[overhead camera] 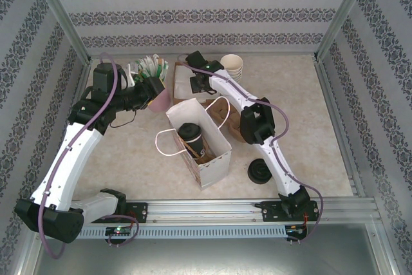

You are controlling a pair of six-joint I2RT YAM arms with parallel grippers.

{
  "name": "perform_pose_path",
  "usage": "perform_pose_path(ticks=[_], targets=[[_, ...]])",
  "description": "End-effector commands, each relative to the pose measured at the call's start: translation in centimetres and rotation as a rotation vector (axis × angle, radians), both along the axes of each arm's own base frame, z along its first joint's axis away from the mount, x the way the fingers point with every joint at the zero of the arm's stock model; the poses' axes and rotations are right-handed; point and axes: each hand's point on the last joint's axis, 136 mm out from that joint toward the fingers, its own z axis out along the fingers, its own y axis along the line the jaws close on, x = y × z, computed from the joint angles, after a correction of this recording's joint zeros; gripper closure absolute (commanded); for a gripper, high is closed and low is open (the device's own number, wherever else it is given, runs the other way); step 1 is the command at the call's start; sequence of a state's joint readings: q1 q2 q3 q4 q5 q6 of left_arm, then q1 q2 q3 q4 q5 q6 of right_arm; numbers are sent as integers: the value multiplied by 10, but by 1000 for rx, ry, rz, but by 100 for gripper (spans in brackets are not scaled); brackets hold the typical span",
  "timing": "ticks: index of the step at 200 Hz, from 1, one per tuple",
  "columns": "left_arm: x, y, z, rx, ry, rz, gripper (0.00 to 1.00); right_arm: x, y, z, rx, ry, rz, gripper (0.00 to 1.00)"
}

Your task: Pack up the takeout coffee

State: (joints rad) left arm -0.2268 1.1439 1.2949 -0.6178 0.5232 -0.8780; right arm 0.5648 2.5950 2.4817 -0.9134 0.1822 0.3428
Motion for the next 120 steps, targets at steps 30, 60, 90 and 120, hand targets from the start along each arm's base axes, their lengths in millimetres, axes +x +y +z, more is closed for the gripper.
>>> perform_pose_path(ticks=[30,60,90,120], targets=[[1,-1,6,-15,-4,2,51,6,-13,1,-23,2,-16,86],[2,-1,14,1,-32,-5,51,18,-6,44,58,-86,-13,100],[1,1,23,21,-65,-9,51,26,1,112,160,-200,3,100],[-1,5,34,57,-125,-16,50,15,10,193,316,-301,44,100]])
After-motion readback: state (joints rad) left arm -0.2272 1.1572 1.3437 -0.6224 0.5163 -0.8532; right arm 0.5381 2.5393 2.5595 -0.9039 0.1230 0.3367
